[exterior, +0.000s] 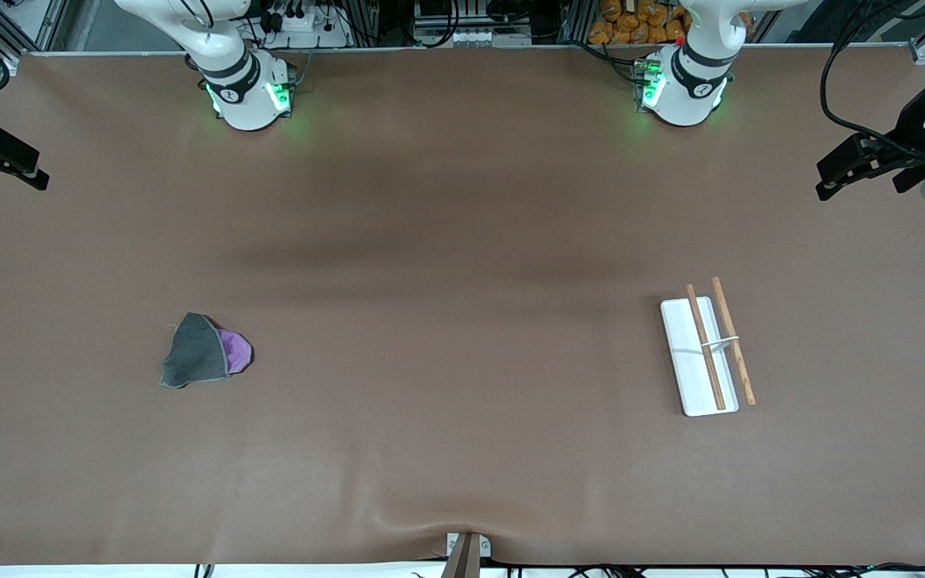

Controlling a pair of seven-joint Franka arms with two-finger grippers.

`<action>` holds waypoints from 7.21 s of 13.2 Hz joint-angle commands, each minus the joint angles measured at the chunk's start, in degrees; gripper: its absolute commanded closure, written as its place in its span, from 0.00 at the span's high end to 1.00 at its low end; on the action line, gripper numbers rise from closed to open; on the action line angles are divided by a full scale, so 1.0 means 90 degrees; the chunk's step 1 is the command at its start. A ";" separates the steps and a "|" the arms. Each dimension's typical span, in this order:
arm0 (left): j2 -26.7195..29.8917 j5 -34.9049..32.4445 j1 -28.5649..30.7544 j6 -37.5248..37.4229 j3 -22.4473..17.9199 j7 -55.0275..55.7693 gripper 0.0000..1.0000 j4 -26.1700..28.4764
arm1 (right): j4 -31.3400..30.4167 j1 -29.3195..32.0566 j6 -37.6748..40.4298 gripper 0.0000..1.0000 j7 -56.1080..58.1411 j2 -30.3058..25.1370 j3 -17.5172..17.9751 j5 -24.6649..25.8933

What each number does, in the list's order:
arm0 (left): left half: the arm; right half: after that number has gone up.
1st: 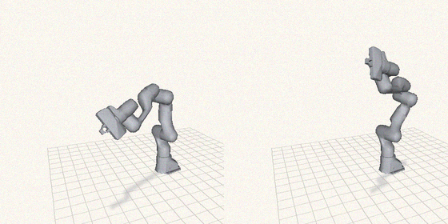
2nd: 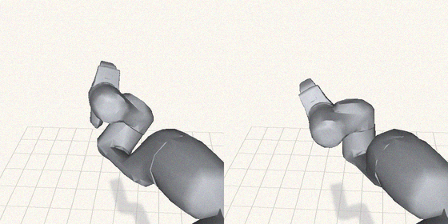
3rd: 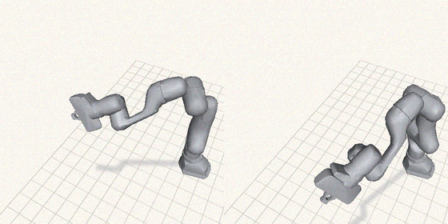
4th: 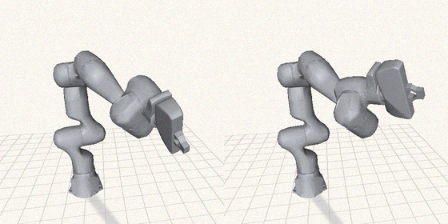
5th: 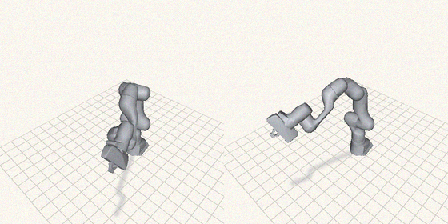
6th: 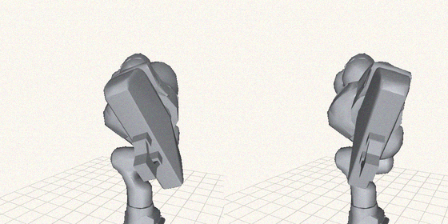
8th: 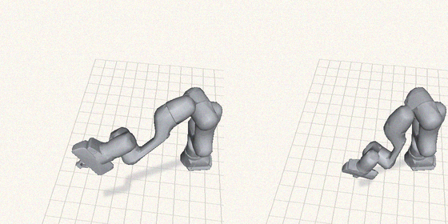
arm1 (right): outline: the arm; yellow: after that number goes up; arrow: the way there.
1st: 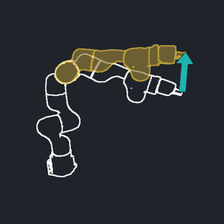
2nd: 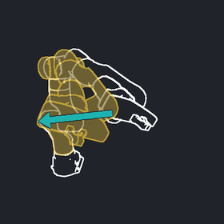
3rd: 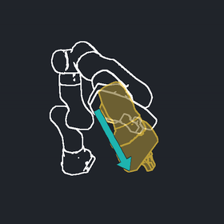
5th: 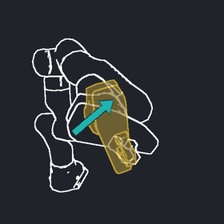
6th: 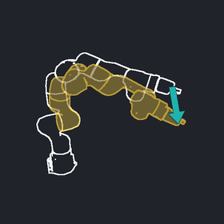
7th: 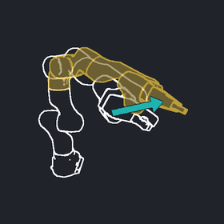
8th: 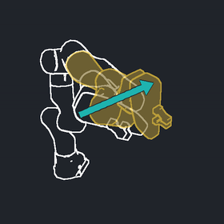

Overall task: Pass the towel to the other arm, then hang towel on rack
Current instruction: 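Reach the right gripper down toward the grey-purple towel, then grasp the towel with the right gripper and lift it, then carry the towel toward the middle while the left gripper approaches, then grasp the towel's purple edge with the left gripper beside the right gripper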

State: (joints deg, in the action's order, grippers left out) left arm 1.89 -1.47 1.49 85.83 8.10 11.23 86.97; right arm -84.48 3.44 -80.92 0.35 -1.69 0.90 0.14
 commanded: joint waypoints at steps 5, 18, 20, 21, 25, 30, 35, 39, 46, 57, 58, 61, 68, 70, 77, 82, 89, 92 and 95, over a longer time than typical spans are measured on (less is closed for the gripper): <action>0.0191 0.0066 -0.0068 -0.0025 -0.0060 -0.0135 1.00 0.0131 | -0.0047 0.0125 0.0046 1.00 0.0009 -0.0076 0.0066 -0.0114; 0.0201 0.0105 -0.0068 0.0081 -0.0109 -0.0291 1.00 0.0180 | -0.0047 0.0135 -0.0635 1.00 -0.0049 0.1239 0.0076 -0.0104; 0.0162 0.0105 -0.0078 0.0092 -0.0109 -0.0291 1.00 0.0180 | -0.0037 0.0125 -0.1279 1.00 -0.0049 0.1884 0.0076 -0.0036; 0.0162 0.0105 -0.0068 0.0092 -0.0109 -0.0291 1.00 0.0180 | -0.0037 0.0125 -0.1630 1.00 -0.0049 0.2206 0.0076 -0.0026; 0.0142 0.0105 -0.0078 0.0199 -0.0109 -0.0291 1.00 0.0190 | 0.0022 0.0164 -0.3153 1.00 0.0048 0.3339 0.0067 0.0033; 0.0093 0.0105 -0.0068 0.0238 -0.0109 -0.0291 1.00 0.0180 | 0.0002 0.0184 -0.4221 1.00 0.0175 0.4132 0.0066 0.0121; 0.0083 0.0105 -0.0058 0.0238 -0.0109 -0.0291 1.00 0.0210 | -0.0056 0.0349 -0.4505 1.00 0.0185 0.4377 0.0057 0.0111; 0.0083 0.0105 -0.0058 0.0238 -0.0119 -0.0291 1.00 0.0210 | -0.0611 0.0487 -0.4417 1.00 0.0176 0.4417 0.0076 0.0053; 0.0064 0.0105 -0.0049 0.0248 -0.0109 -0.0291 1.00 0.0200 | -0.1033 0.0477 -0.4437 0.26 0.0175 0.4436 0.0096 -0.0016; -0.0044 0.0105 -0.0078 0.0355 -0.0100 -0.0291 1.00 0.0209 | -0.0673 0.0253 -0.3375 0.00 0.0088 0.3783 0.0389 -0.1254; -0.0034 0.0105 -0.0078 0.0346 -0.0099 -0.0291 1.00 0.0239 | -0.0498 0.0136 -0.3111 0.00 0.0068 0.3733 0.0389 -0.1508; -0.0034 0.0105 -0.0107 0.0346 -0.0051 -0.0291 1.00 0.0249 | -0.0028 -0.0079 -0.2378 0.00 -0.0272 0.3713 0.0389 -0.2367; -0.0102 0.0105 -0.0253 0.0414 -0.0031 -0.0223 1.00 0.0278 | 0.0342 -0.1688 -0.2308 0.00 -0.2623 0.3411 0.0389 -0.3336; -0.0248 0.0115 -0.0429 0.0608 -0.0041 -0.0145 1.00 0.0239 | 0.0675 -0.2313 -0.2308 0.00 -0.3143 0.3411 0.0369 -0.3288; -0.1282 0.2202 -0.0518 0.1205 -0.0051 0.0402 1.00 0.0219 | 0.1056 -0.4442 -0.3789 0.00 -0.3428 0.3411 0.0330 -0.2753; -0.1995 0.3296 -0.0498 0.1176 -0.0041 0.0538 1.00 0.0365 | 0.1057 -0.5284 -0.4660 0.00 -0.4179 0.3450 0.0320 -0.2233; -0.2524 0.4898 -0.0537 0.1146 -0.0041 0.0851 1.00 0.1107 | 0.1057 -0.5431 -0.5179 0.00 -0.4444 0.3479 0.0320 -0.2233; -0.2641 0.5484 -0.0586 0.1146 -0.0041 0.0978 1.00 0.1283 | 0.1057 -0.5431 -0.5179 0.00 -0.4463 0.3479 0.0320 -0.2233; -0.2816 0.6216 -0.0673 0.1127 0.0027 0.0979 1.00 0.1372 | 0.1047 -0.5431 -0.5218 0.00 -0.4463 0.3489 0.0320 -0.2223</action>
State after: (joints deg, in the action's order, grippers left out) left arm -22.96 50.90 -3.83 96.40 7.99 19.15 98.73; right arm -75.82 -44.57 -127.28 -38.01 29.28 4.49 -20.74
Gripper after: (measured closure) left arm 0.000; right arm 0.960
